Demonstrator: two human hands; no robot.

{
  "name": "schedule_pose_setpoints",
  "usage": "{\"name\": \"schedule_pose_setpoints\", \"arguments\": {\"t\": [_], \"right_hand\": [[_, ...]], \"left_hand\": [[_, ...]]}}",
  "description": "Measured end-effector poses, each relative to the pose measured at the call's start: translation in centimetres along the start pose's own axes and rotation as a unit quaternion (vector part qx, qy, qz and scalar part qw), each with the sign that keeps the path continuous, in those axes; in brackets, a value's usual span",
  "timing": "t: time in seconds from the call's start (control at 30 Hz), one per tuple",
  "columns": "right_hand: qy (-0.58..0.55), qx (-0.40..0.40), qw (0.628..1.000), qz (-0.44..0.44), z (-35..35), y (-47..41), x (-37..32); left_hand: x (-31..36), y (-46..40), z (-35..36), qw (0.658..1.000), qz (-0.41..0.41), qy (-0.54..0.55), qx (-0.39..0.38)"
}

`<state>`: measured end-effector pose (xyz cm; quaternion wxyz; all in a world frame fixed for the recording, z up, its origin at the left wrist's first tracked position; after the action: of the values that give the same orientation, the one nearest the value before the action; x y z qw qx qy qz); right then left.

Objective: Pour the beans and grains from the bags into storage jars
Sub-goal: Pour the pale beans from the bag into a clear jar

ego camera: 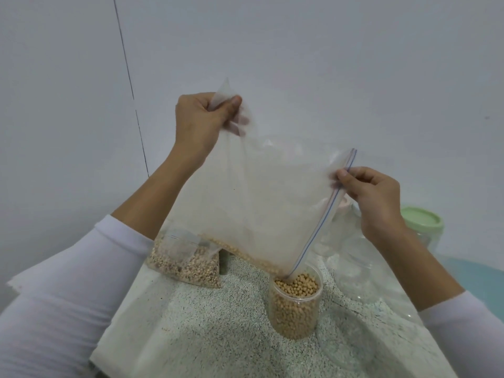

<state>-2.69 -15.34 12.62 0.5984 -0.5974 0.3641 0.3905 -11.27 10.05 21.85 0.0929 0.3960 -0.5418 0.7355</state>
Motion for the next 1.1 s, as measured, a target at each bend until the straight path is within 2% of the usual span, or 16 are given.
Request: {"name": "schedule_pose_setpoints", "arguments": {"t": [0.07,0.33,0.43,0.57,0.67,0.9,1.0,1.1], "right_hand": [[0.0,0.016,1.0,-0.007,-0.3,-0.1,-0.1],[0.012,-0.001,1.0,-0.016,-0.2,-0.1,-0.4],[0.006,0.021,1.0,-0.013,-0.5,-0.1,-0.4],[0.009,-0.009,1.0,-0.002,0.1,0.3,-0.1],[0.001,0.02,1.0,-0.006,-0.1,0.4,-0.2],[0.004,0.024,1.0,-0.002,-0.2,0.4,-0.5],[0.012,-0.002,1.0,0.008,0.1,0.4,-0.4],[0.007,0.022,1.0,0.003,-0.2,0.4,-0.4]], "left_hand": [[0.1,0.0,-0.1,1.0,0.008,0.006,0.013],[0.8,0.0,0.2,1.0,0.007,0.009,-0.002],[0.6,0.0,0.2,1.0,0.011,0.007,-0.003],[0.1,0.5,0.8,1.0,-0.006,-0.019,-0.022],[0.4,0.6,0.7,1.0,-0.001,-0.003,-0.017],[1.0,0.5,0.4,1.0,0.004,-0.003,-0.004],[1.0,0.7,0.5,1.0,-0.013,-0.011,-0.016],[1.3,0.6,0.0,1.0,0.0,-0.01,-0.003]]}}
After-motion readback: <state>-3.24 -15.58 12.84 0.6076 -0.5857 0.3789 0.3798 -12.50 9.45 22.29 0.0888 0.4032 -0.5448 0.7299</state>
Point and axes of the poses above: each hand's wrist, its own y-axis away from the middle knuckle, its own z-axis out of the palm, x = y × z, the point moved 4 cm from there along -y, towards the middle knuckle, and after that the axes turned 9 degrees about y, right-handed, at the moved point
